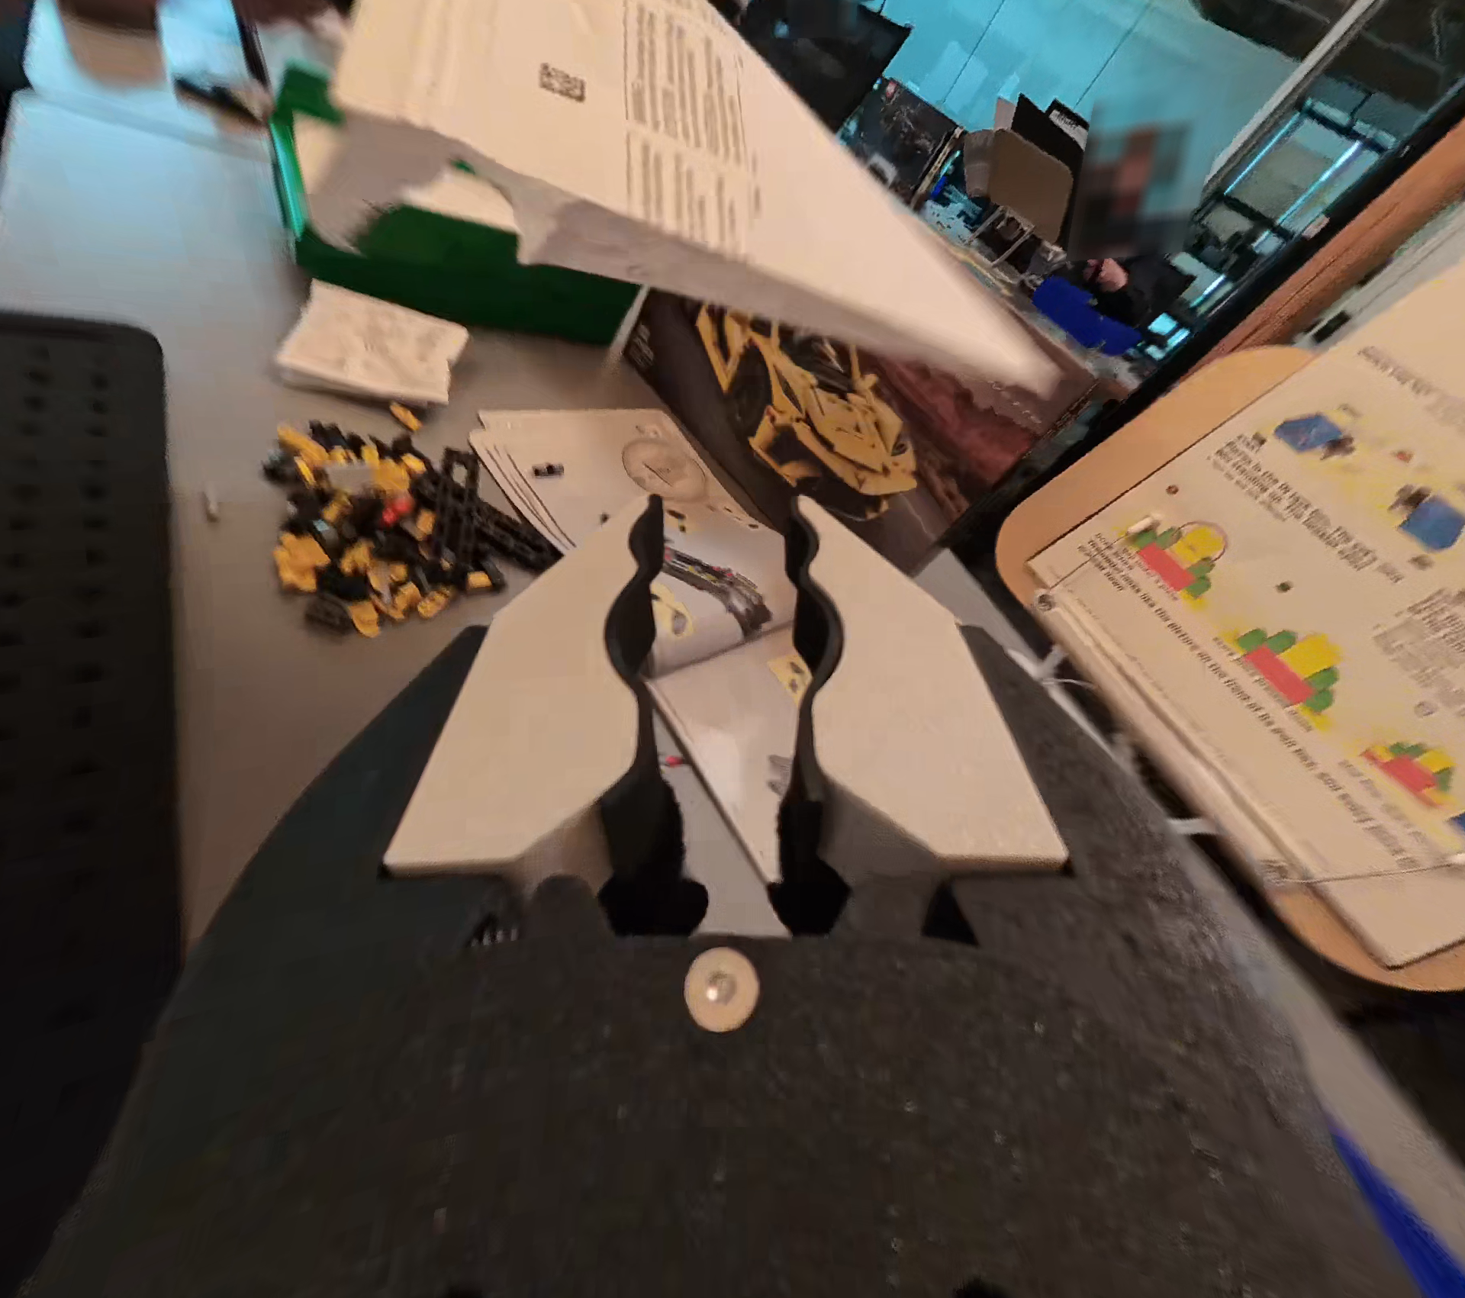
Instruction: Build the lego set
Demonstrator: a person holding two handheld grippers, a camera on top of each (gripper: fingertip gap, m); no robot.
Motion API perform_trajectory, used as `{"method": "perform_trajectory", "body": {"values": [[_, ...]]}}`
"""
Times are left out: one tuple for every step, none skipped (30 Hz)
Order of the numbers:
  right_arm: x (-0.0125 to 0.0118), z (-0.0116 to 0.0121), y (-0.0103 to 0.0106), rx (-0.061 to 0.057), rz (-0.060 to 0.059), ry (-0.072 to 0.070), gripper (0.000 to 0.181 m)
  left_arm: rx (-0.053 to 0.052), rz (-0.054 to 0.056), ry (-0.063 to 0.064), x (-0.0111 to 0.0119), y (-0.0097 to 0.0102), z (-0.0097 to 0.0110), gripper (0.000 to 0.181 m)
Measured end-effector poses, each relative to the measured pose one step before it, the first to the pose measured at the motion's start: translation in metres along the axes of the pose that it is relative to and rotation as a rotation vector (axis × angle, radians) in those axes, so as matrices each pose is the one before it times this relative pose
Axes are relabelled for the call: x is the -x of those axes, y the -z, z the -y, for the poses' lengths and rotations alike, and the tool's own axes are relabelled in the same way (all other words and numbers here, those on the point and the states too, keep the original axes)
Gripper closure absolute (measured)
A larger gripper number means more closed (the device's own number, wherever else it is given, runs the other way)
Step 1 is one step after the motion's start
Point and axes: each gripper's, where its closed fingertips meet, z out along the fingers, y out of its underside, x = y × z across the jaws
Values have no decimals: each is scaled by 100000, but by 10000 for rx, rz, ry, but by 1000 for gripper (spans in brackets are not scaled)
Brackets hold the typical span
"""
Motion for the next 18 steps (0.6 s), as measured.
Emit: {"method": "perform_trajectory", "body": {"values": [[-54, 201, -64, -247, 132, -870, 153, -960, 839, -290, 816, 385, 113, 181], [238, 261, -321, -308, 335, -1210, 153, -660, 957, -666, 700, 335, -277, 181], [521, 167, -670, -322, 590, -1543, 153, -548, 868, -644, 393, 355, -349, 181], [426, -63, -933, -237, 692, -1699, 144, -465, 619, -354, 48, 407, -276, 181], [653, -1, -983, -197, 1046, -1489, 134, -243, 446, -211, -116, 340, -352, 181], [177, 73, -978, -129, 854, -1353, 128, -250, 470, -262, 16, 359, -144, 181], [-211, 105, -885, -36, 639, -1111, 122, -364, 505, -358, 162, 403, 163, 181], [244, 481, -671, -173, 918, -788, 119, -268, 331, -445, -44, 296, 163, 181], [366, 680, -449, -287, 857, -606, 119, -157, 260, -440, -82, 186, 79, 181], [283, 714, -333, -272, 688, -446, 120, -142, 221, -328, -40, 142, 69, 181], [228, 577, -330, -157, 566, -329, 124, -220, 170, -216, 17, 151, 200, 181], [-25, 489, -349, -91, 301, -124, 134, -256, 133, -218, -21, 127, 236, 181], [-263, 507, -337, -119, 8, 23, 144, -233, 48, -254, -198, 60, 186, 181], [-271, 530, -307, -111, -87, 99, 151, -201, -3, -227, -310, 44, 108, 181], [2, 546, -232, -66, -18, 182, 159, -181, -43, -203, -420, 40, 56, 181], [152, 538, -182, -45, 3, 226, 163, -125, -45, -236, -460, 27, -33, 181], [231, 462, -123, 31, -1, 271, 173, -107, -32, -251, -444, 22, -69, 181], [113, 310, -87, 122, -117, 341, 178, -81, -37, -218, -424, 23, -96, 181]]}}
